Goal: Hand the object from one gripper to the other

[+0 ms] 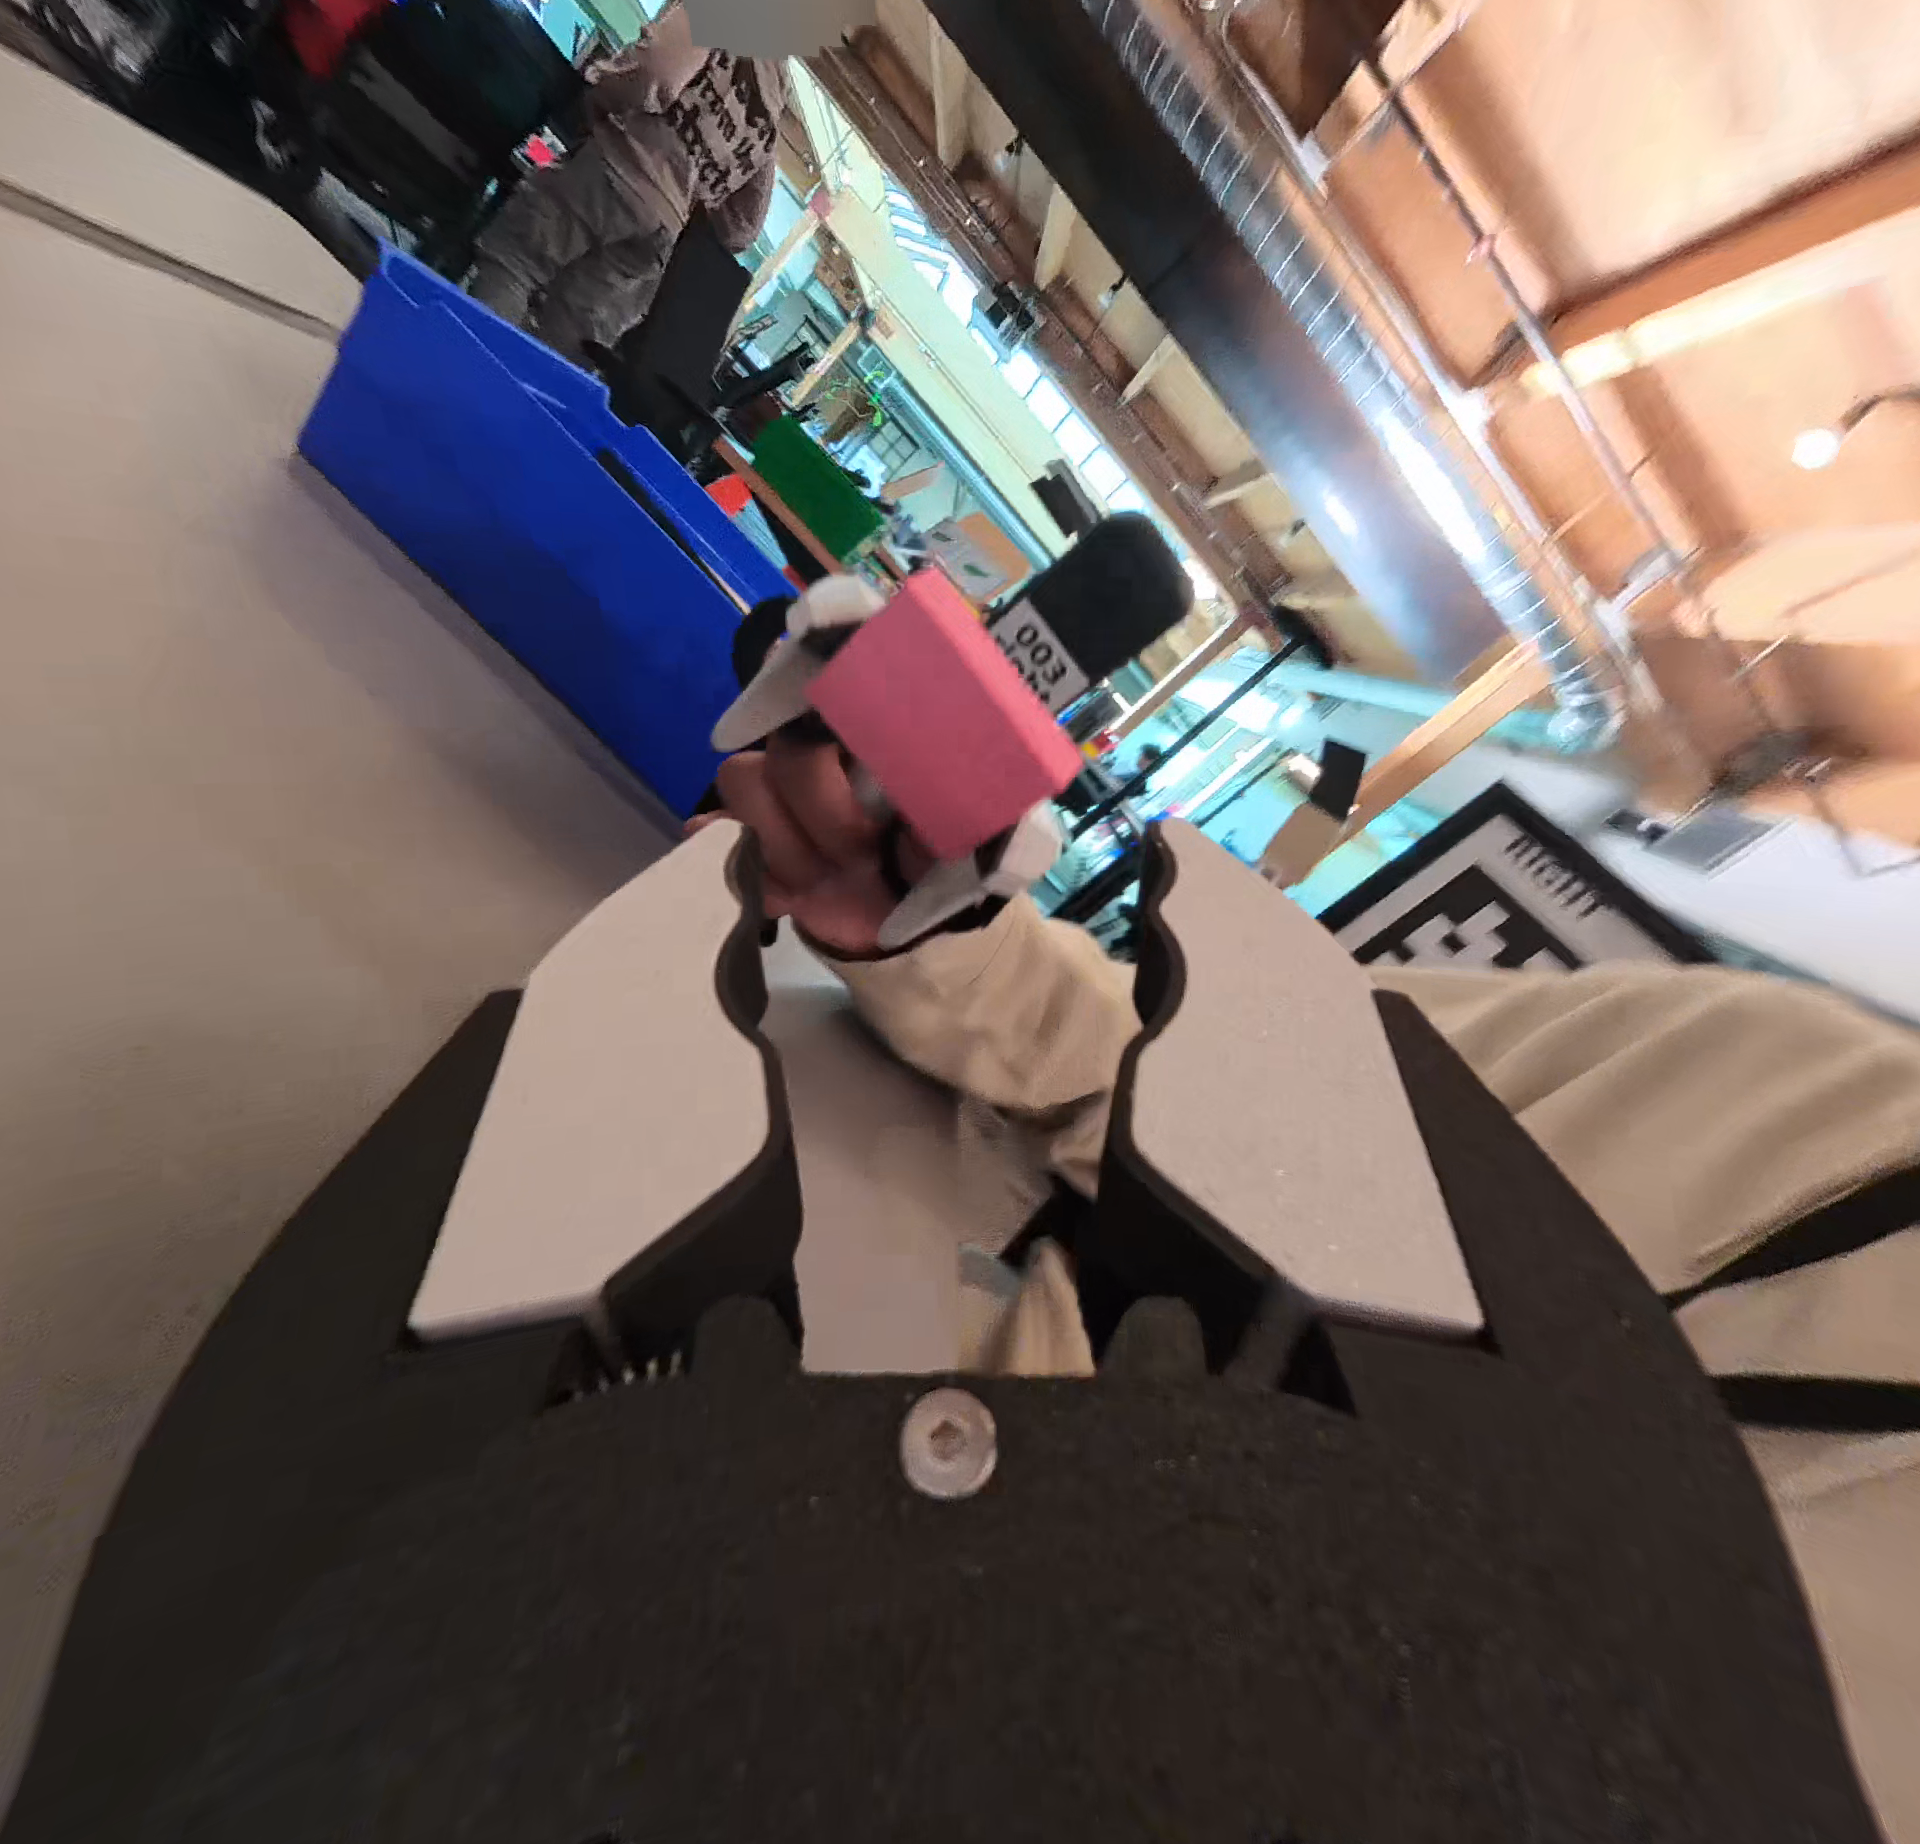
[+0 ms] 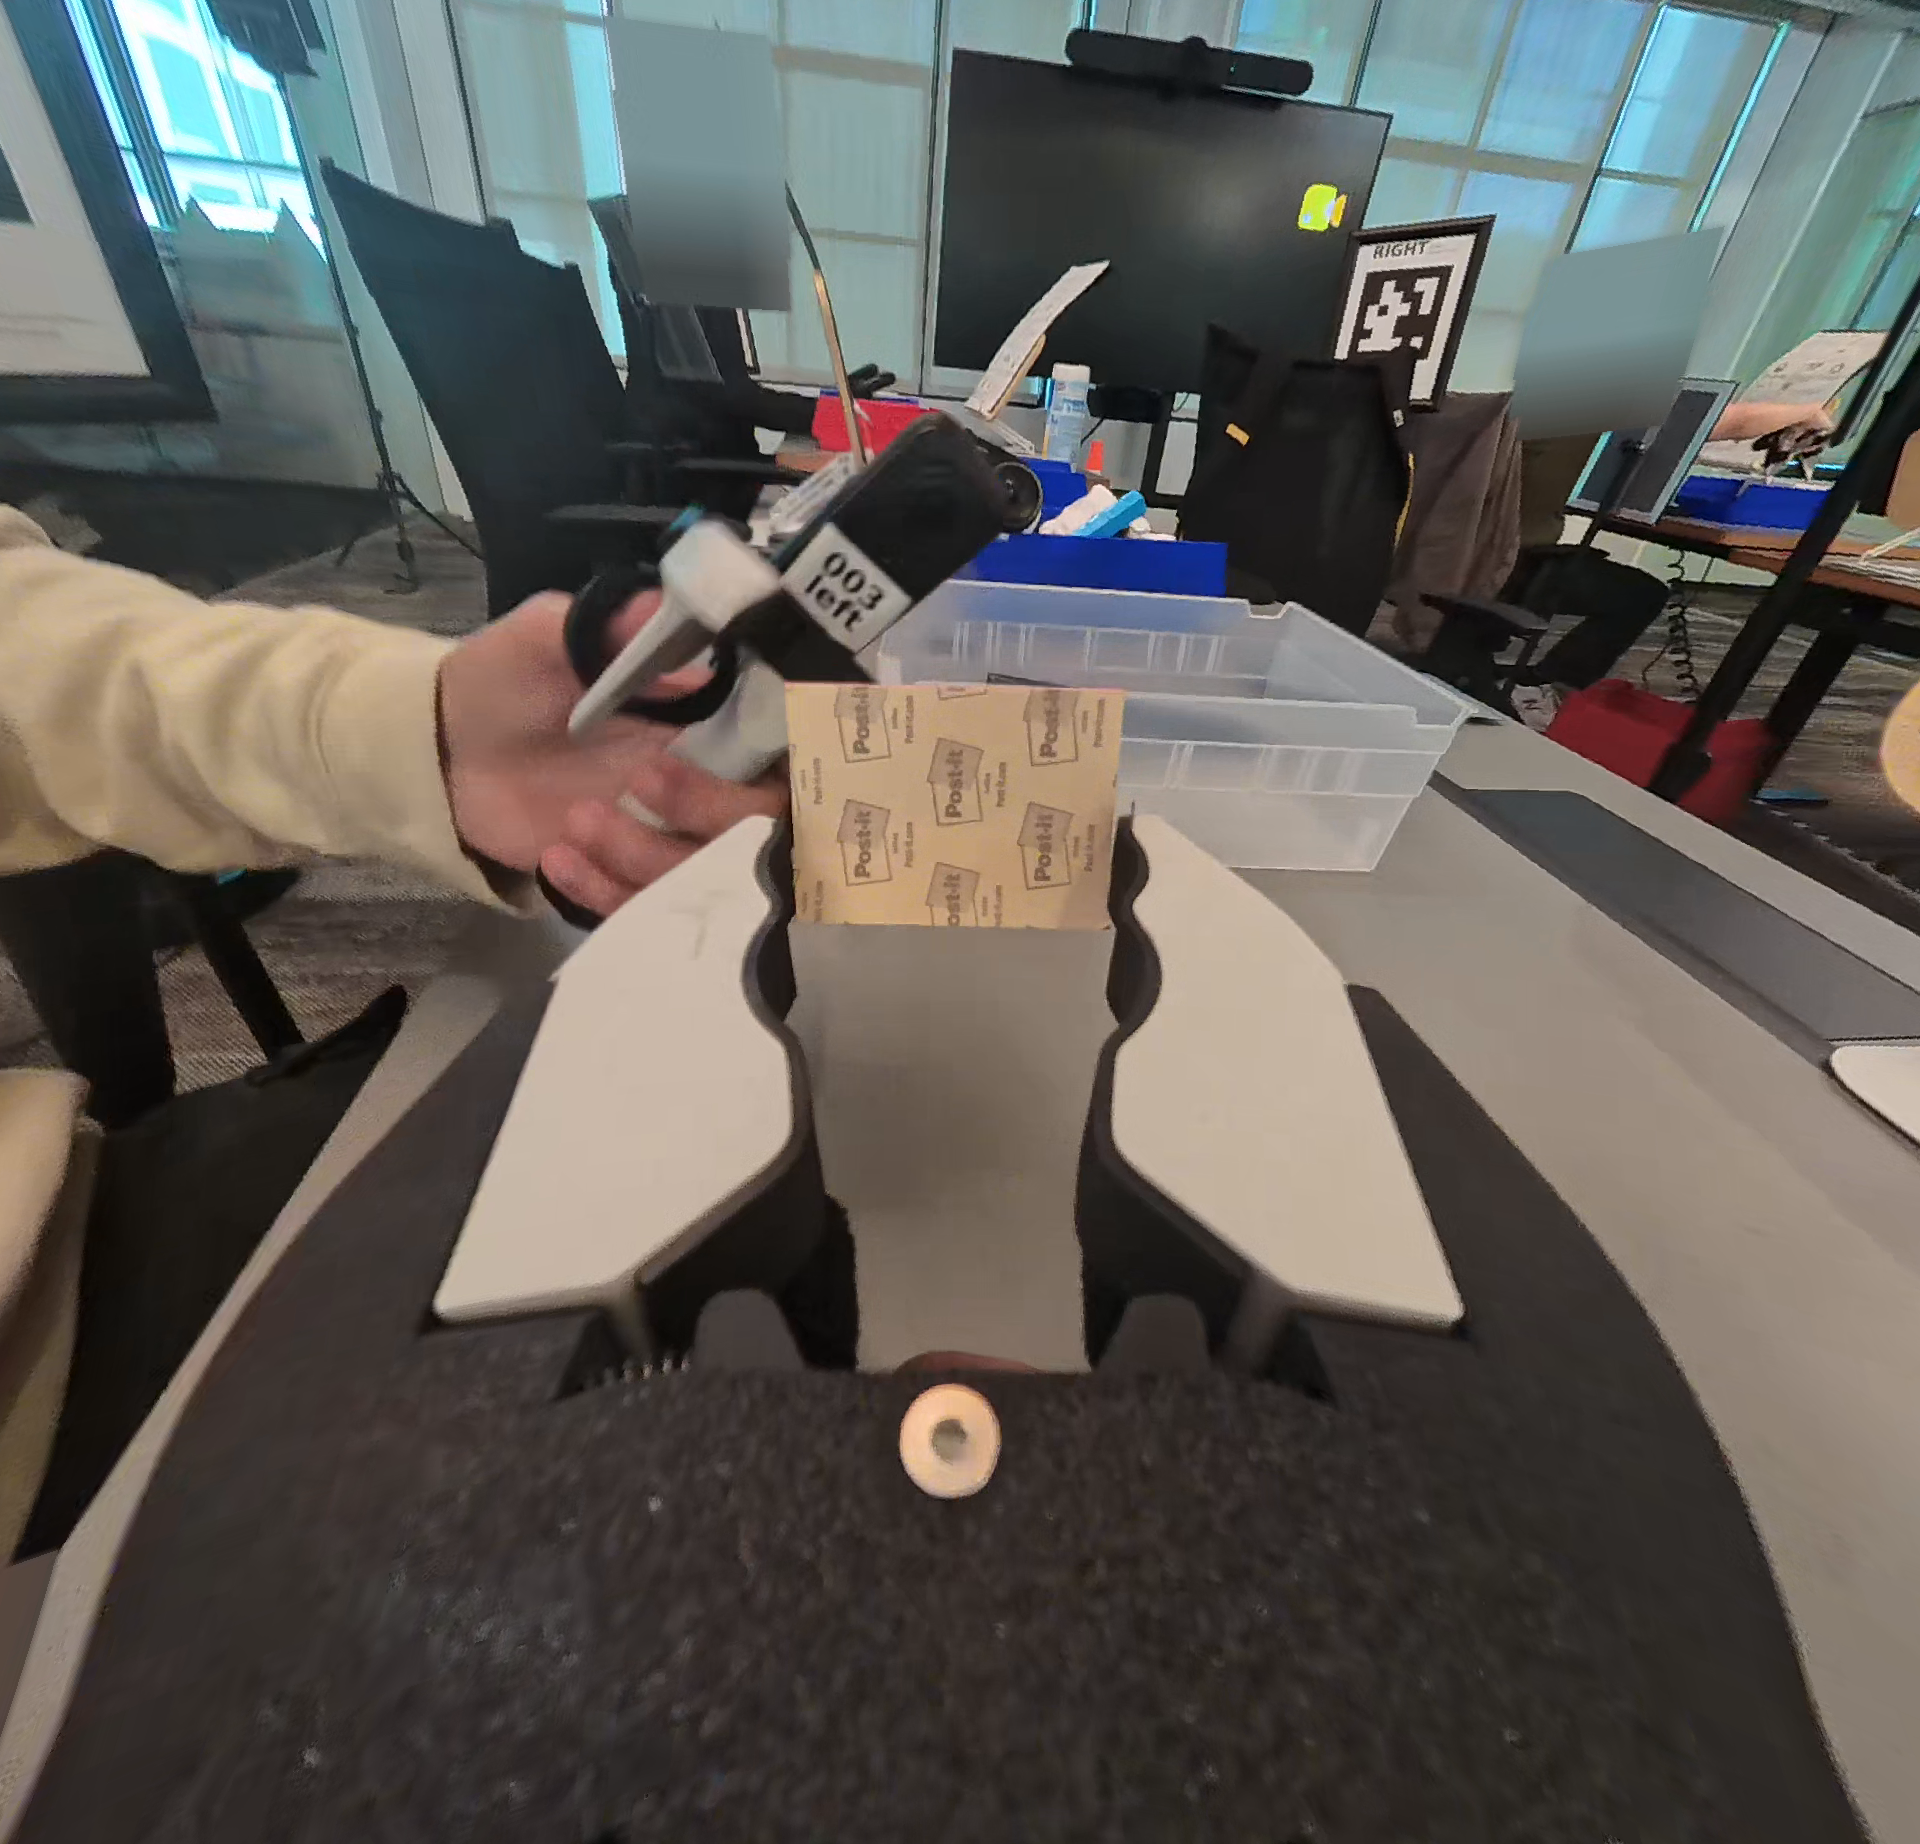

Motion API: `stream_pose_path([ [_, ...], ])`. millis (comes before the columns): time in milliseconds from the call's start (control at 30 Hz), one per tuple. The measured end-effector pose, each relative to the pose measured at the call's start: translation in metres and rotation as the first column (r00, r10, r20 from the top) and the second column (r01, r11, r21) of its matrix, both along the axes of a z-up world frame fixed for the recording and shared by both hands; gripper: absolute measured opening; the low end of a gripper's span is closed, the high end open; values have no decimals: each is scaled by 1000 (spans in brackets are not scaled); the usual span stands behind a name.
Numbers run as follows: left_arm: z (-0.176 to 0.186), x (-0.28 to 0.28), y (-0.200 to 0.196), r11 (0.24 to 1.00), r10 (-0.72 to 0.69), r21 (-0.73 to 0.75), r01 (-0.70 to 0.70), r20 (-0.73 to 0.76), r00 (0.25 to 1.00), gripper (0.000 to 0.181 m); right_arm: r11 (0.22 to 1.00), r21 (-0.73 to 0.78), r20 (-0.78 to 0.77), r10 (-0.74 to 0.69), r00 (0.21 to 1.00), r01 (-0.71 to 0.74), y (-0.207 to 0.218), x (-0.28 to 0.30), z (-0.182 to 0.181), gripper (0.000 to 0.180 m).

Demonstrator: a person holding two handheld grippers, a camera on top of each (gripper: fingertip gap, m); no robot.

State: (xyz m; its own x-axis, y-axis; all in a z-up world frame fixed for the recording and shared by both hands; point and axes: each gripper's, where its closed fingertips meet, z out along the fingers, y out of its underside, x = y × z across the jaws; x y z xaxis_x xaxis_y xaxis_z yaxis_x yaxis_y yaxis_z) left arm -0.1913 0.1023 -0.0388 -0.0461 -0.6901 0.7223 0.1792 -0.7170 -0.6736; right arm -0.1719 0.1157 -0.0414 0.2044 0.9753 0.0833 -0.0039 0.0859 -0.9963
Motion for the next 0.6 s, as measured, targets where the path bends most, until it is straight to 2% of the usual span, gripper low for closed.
stream_pose_path([
  [33, -1, 1, 5, 998, -2, -59, 0, -26, 1000, 69, 1000, 10, 13, -10, 1000, 10, 0, -1, -2, 58],
  [100, -12, 4, 10, 994, 15, -105, -35, -193, 981, 86, 995, 61, 87, -87, 992, 82, 9, -1, -11, 58],
  [233, -20, 8, 13, 988, 105, -52, -148, -485, 868, 79, 943, 254, 231, -274, 933, 214, 26, 2, -29, 58],
  [333, -26, 17, 11, 991, 95, -14, -132, -620, 779, 73, 894, 374, 292, -365, 884, 246, 30, 1, -37, 58],
  [400, -33, 18, 17, 991, 96, -3, -134, -680, 727, 68, 874, 419, 303, -390, 870, 246, 29, -2, -38, 58],
  [467, -40, 18, 21, 992, 75, -22, -127, -702, 708, 61, 859, 452, 319, -407, 856, 240, 28, -4, -39, 58],
  [567, -44, 16, 29, 992, 53, -51, -119, -676, 735, 46, 842, 492, 326, -414, 850, 222, 24, -7, -40, 58],
  [600, -49, 14, 30, 992, 36, -67, -111, -675, 737, 46, 838, 498, 323, -416, 850, 221, 23, -8, -39, 58],
])
